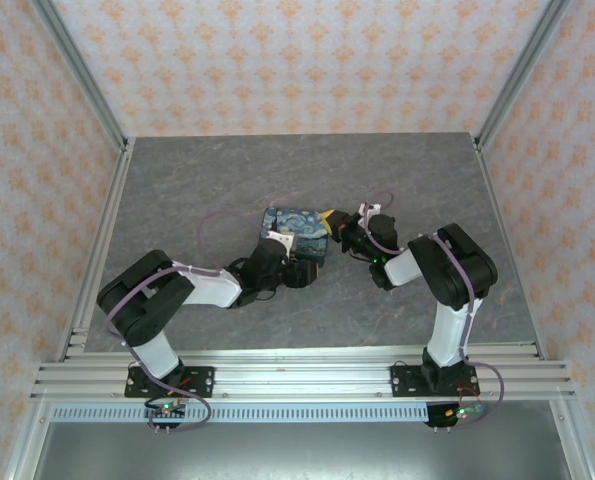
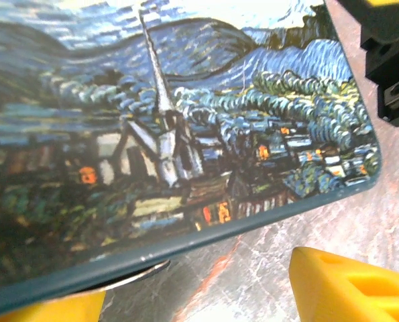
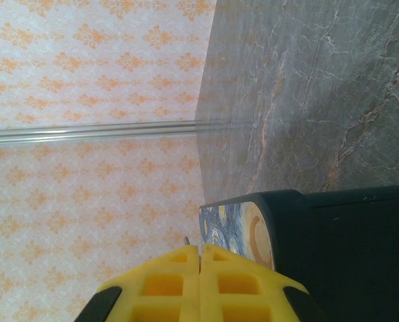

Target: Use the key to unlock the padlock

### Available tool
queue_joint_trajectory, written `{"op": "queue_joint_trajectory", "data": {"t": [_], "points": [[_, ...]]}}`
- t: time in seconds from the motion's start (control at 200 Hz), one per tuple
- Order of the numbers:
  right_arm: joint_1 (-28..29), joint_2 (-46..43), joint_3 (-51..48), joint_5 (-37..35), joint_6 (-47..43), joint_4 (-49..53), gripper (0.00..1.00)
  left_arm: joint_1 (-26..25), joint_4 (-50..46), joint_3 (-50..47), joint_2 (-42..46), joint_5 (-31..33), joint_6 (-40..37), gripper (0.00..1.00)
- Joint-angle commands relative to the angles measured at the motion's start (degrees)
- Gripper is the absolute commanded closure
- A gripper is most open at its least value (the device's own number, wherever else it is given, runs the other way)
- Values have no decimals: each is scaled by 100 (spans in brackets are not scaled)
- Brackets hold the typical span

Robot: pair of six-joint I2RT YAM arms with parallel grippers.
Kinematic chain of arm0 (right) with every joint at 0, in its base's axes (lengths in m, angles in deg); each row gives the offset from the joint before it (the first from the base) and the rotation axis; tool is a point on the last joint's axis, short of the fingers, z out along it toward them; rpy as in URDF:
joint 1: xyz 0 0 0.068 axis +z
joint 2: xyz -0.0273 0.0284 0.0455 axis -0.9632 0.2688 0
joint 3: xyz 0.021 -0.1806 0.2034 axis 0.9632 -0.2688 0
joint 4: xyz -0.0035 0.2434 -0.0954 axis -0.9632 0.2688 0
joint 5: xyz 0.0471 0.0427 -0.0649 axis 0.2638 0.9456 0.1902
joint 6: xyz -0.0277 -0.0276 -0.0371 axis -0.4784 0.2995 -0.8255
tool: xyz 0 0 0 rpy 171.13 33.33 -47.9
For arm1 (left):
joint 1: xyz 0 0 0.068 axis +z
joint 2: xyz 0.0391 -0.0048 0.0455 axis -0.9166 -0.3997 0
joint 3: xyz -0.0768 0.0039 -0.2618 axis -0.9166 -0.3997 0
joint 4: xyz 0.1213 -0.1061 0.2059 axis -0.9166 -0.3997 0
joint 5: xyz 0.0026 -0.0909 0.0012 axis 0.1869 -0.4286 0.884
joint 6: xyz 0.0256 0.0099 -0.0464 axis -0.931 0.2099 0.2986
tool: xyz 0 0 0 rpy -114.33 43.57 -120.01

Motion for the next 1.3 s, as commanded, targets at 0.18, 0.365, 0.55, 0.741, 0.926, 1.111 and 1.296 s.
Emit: {"op": "queue_joint_trajectory", "data": {"t": [0.18, 0.365, 0.55, 0.741, 0.926, 1.111, 1.296], "points": [[54, -50, 41, 51, -96, 167, 100, 170, 1670, -362, -331, -291, 1006, 29], [63, -77, 41, 43, -95, 192, 100, 174, 2271, -607, -331, -337, 1419, 30], [67, -69, 50, 47, -109, 211, 100, 172, 2533, -777, -157, -343, 1640, 32], [78, 14, 77, 47, -103, 193, 100, 175, 2529, -716, -242, -278, 1680, 32], [102, 67, 83, 34, -86, 164, 100, 156, 3345, -839, -574, -239, 2188, 40], [111, 67, 108, 38, -85, 175, 100, 58, 3488, -992, -455, 56, 2378, 40], [110, 74, 111, 40, -95, 191, 100, -27, 3316, -1024, -301, 359, 2413, 42]]}}
